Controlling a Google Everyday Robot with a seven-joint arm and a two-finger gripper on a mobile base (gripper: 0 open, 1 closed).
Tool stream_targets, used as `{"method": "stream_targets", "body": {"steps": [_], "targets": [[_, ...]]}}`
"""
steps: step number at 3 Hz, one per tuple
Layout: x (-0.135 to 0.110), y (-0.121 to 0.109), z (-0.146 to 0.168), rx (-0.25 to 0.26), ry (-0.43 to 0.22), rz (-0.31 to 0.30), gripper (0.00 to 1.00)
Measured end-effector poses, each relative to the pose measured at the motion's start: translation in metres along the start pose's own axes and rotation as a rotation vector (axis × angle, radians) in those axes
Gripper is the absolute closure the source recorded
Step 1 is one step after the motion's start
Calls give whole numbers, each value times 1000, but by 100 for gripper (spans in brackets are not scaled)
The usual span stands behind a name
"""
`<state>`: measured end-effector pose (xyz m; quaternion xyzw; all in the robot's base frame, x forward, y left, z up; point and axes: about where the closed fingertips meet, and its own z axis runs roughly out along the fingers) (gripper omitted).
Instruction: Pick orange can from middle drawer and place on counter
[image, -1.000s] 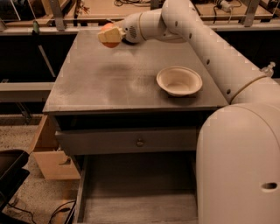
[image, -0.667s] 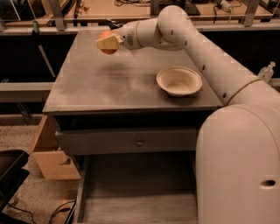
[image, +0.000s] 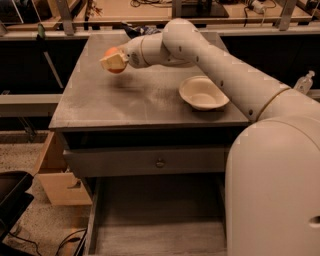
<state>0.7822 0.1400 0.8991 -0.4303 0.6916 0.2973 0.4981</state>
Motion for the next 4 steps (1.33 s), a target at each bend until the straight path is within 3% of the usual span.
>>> {"method": "stream_targets", "body": {"steps": [2, 3, 4], "targets": [[17, -1, 17, 35, 41, 13, 100], [30, -5, 21, 33, 45, 36, 94], [29, -3, 24, 28, 46, 34, 75]]}}
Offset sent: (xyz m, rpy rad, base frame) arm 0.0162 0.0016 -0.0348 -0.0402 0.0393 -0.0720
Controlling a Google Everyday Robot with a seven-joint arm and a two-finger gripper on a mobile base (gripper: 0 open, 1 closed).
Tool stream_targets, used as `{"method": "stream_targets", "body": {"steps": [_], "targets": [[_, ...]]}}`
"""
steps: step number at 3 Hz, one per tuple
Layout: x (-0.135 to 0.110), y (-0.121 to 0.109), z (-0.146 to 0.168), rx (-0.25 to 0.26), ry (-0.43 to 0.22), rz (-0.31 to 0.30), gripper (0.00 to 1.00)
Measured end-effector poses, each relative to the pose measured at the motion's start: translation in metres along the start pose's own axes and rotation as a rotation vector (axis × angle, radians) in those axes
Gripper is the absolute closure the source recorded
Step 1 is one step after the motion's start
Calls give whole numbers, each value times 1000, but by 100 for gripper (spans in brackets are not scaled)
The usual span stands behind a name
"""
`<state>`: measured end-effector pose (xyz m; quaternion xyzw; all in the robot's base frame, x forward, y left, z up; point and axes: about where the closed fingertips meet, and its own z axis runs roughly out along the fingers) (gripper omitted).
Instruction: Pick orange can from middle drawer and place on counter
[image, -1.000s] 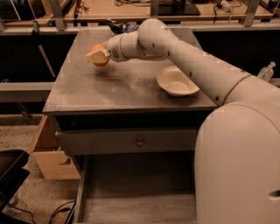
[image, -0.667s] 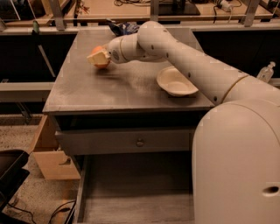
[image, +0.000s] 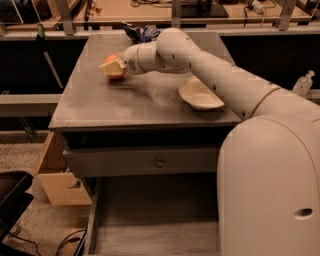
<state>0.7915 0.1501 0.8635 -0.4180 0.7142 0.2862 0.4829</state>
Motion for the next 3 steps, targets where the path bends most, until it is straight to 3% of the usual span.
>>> {"method": "stream_targets", "body": {"steps": [3], "targets": [[0, 2, 2, -4, 1, 0, 6]]}}
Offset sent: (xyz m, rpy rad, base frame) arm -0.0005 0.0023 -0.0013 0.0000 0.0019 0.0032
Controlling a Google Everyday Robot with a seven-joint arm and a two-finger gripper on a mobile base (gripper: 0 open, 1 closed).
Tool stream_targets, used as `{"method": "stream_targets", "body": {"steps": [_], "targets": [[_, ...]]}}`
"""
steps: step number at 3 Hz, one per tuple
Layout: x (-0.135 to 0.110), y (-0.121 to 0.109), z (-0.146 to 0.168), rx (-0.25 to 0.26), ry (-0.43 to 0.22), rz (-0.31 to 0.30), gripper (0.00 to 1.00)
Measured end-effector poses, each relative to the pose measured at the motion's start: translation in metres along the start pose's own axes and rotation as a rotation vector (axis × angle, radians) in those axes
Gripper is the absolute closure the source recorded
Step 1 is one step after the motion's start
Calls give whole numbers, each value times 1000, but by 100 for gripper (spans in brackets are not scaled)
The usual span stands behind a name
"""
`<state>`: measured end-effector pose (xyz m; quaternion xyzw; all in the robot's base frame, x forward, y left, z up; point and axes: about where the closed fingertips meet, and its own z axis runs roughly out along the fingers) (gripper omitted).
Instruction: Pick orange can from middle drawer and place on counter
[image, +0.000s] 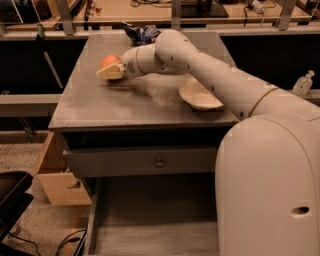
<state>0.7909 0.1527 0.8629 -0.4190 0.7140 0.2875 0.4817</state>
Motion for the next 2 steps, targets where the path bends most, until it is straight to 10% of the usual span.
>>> {"method": "stream_targets", "body": {"steps": [2], "targets": [[0, 1, 1, -3, 1, 0, 0]]}}
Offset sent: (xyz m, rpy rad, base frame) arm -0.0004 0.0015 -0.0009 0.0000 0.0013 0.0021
